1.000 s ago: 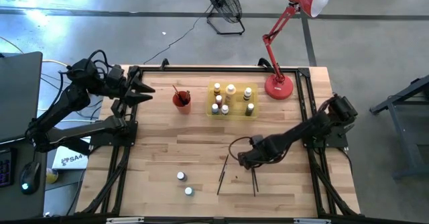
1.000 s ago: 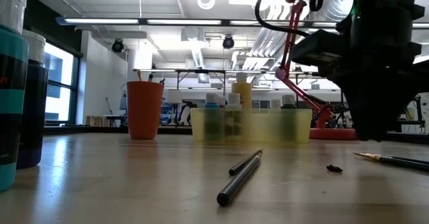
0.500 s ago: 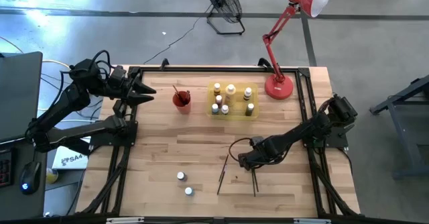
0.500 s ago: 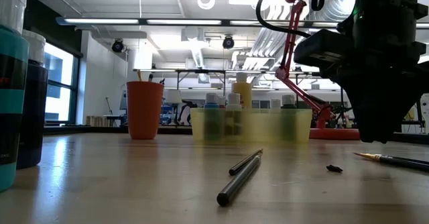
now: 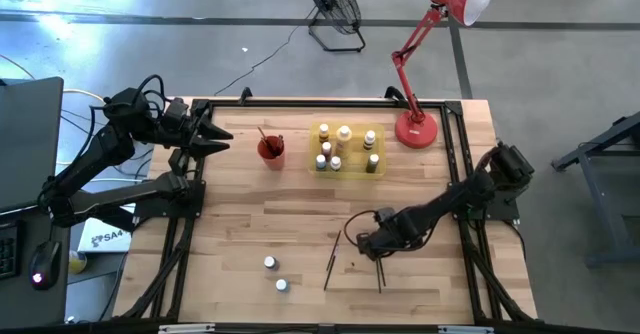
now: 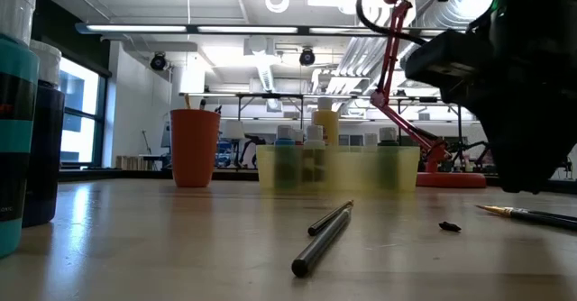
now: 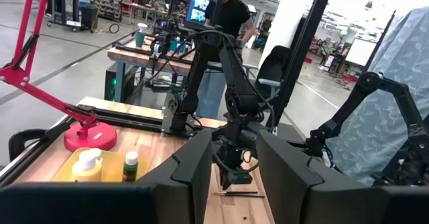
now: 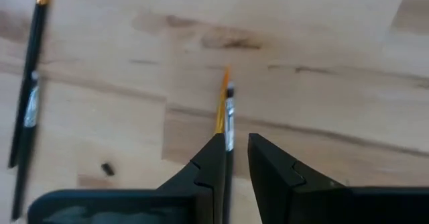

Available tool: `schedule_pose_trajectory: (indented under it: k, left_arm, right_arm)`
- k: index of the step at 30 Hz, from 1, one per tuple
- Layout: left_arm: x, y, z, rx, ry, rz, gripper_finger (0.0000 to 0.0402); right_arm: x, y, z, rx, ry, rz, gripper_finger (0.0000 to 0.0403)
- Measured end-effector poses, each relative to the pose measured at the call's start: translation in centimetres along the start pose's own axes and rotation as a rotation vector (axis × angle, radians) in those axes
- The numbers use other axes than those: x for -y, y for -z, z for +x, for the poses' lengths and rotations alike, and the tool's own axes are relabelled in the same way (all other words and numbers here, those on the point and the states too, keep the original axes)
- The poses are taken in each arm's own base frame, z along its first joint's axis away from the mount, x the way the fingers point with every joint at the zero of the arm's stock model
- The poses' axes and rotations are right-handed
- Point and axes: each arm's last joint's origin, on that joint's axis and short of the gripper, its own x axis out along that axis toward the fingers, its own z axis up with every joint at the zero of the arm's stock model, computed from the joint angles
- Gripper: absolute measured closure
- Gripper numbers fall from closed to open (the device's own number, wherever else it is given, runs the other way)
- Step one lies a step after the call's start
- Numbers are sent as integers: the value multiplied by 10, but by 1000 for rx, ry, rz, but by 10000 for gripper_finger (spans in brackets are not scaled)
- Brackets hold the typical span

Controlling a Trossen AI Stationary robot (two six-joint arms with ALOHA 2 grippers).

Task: Pick & Place Paint Supplies
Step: Put the orange paintbrush into the orange cup

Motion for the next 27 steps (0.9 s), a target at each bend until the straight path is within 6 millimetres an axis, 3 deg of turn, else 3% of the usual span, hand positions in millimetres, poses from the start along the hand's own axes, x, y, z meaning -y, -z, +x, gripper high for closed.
schedule_pose_trajectory:
  k: [6, 27]
  left_arm:
    - [0, 0, 0, 0, 0, 0, 284]
    - [0, 0, 0, 0, 0, 0, 284]
  right_arm:
    - [-2, 10, 0, 13, -64, -4, 346]
    - [-2, 11, 0, 24, -68, -7, 348]
